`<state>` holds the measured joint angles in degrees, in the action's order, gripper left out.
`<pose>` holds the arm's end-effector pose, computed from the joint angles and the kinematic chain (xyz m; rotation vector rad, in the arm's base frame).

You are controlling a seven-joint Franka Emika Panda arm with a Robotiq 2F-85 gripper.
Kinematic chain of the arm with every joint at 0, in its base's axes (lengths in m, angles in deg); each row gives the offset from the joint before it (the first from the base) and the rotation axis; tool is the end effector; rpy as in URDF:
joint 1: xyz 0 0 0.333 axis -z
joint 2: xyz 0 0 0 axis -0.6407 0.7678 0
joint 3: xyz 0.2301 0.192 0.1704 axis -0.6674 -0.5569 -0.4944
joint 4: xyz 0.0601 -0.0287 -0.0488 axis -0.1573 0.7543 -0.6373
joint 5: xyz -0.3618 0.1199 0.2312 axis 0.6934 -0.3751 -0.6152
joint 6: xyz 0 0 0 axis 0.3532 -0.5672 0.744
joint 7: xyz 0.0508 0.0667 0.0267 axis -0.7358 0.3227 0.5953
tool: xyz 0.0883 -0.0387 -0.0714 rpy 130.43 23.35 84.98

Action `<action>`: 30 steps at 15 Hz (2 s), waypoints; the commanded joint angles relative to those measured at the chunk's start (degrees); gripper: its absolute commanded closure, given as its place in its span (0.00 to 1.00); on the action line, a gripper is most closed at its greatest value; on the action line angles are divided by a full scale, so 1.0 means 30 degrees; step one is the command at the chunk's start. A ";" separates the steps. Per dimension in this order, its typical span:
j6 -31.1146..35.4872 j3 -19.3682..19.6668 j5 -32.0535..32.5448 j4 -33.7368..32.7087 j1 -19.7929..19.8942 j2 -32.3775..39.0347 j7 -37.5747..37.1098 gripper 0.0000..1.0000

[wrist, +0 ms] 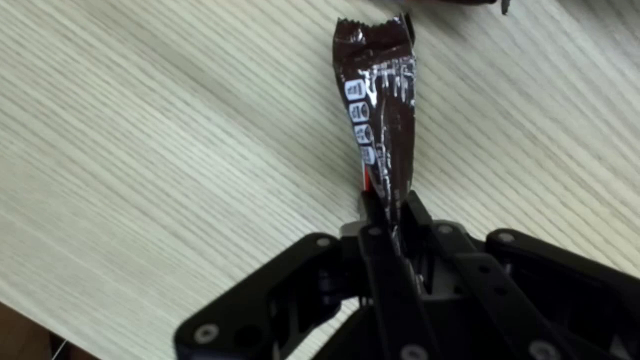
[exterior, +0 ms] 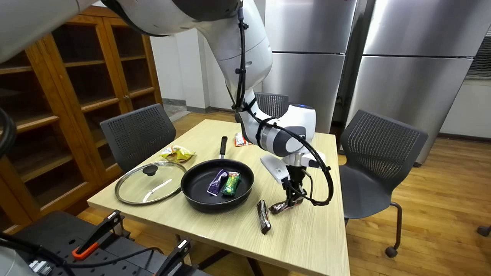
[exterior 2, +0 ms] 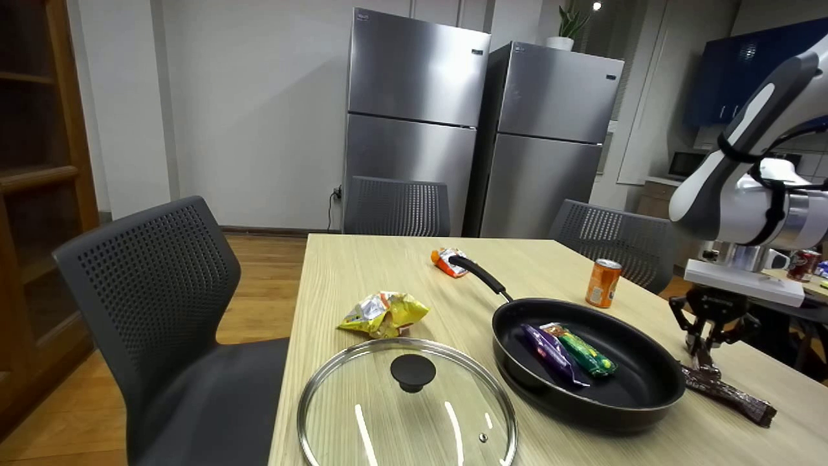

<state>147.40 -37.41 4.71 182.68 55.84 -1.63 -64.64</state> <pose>0.6190 -0.3007 -0.0331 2.8612 -1.1802 -0.0512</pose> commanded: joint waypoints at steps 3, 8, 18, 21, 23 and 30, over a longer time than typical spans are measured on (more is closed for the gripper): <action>-0.0582 -0.0091 -0.0205 -0.0427 0.0120 -0.0526 -0.0031 0.97; -0.0316 0.0089 0.0147 -0.0008 -0.0391 -0.1249 0.0053 0.97; 0.1322 0.0103 0.0903 0.2461 -0.2144 -0.3278 0.0532 0.97; 0.2163 0.0159 0.1313 0.3541 -0.2879 -0.3995 0.0553 0.97; 0.2782 0.0156 0.1614 0.4245 -0.3291 -0.4435 0.0599 0.97; 0.4857 0.0343 0.2616 0.6628 -0.4631 -0.5658 0.0698 0.97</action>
<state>159.91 -37.26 10.87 197.39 43.77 -14.79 -63.70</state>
